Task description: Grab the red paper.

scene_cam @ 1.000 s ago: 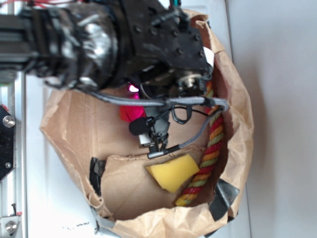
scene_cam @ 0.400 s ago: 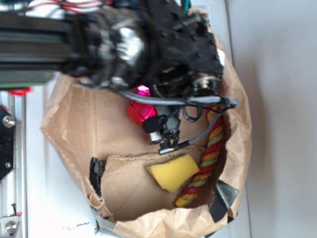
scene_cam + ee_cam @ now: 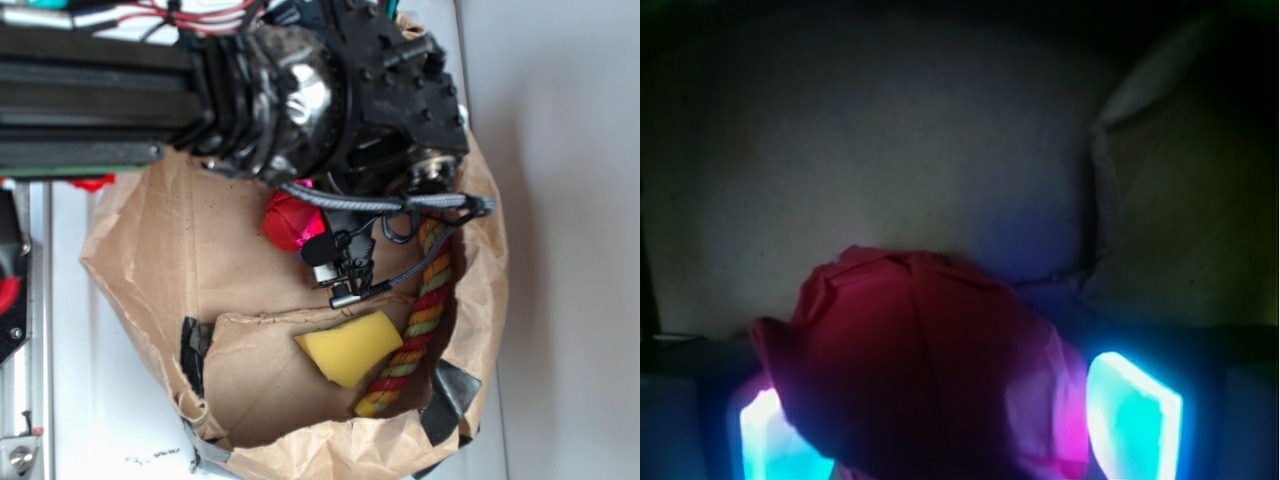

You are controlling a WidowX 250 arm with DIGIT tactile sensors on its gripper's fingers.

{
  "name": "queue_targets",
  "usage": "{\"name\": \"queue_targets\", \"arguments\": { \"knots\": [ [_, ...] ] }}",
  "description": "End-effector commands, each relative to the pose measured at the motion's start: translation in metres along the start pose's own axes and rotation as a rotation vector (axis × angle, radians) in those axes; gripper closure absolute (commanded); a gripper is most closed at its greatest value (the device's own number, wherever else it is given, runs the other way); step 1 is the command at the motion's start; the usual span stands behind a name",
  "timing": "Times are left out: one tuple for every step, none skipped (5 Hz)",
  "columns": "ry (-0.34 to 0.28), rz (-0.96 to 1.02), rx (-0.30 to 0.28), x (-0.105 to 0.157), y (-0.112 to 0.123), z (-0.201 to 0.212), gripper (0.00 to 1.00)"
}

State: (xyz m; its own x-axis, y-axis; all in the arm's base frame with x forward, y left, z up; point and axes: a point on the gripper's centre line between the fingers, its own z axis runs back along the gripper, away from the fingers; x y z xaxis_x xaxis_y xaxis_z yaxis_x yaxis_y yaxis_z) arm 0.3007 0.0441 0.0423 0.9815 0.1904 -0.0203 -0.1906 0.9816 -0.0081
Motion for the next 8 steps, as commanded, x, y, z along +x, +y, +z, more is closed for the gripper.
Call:
{"name": "queue_targets", "arguments": {
  "knots": [
    [-0.05,0.018,-0.02,0.0,0.005,0.018,1.0],
    [-0.086,0.006,-0.041,-0.01,0.006,0.036,1.0],
    [-0.108,-0.02,-0.047,-0.006,-0.009,0.053,1.0],
    [-0.147,-0.034,-0.071,-0.005,-0.021,0.08,1.0],
    [-0.189,-0.06,-0.103,-0.013,-0.027,0.1,1.0],
    [-0.257,-0.101,-0.1,-0.025,-0.035,0.117,1.0],
    [-0.275,-0.105,-0.103,-0.024,-0.037,0.127,1.0],
    [-0.269,-0.109,-0.099,-0.03,-0.04,0.139,1.0]
  ]
}}
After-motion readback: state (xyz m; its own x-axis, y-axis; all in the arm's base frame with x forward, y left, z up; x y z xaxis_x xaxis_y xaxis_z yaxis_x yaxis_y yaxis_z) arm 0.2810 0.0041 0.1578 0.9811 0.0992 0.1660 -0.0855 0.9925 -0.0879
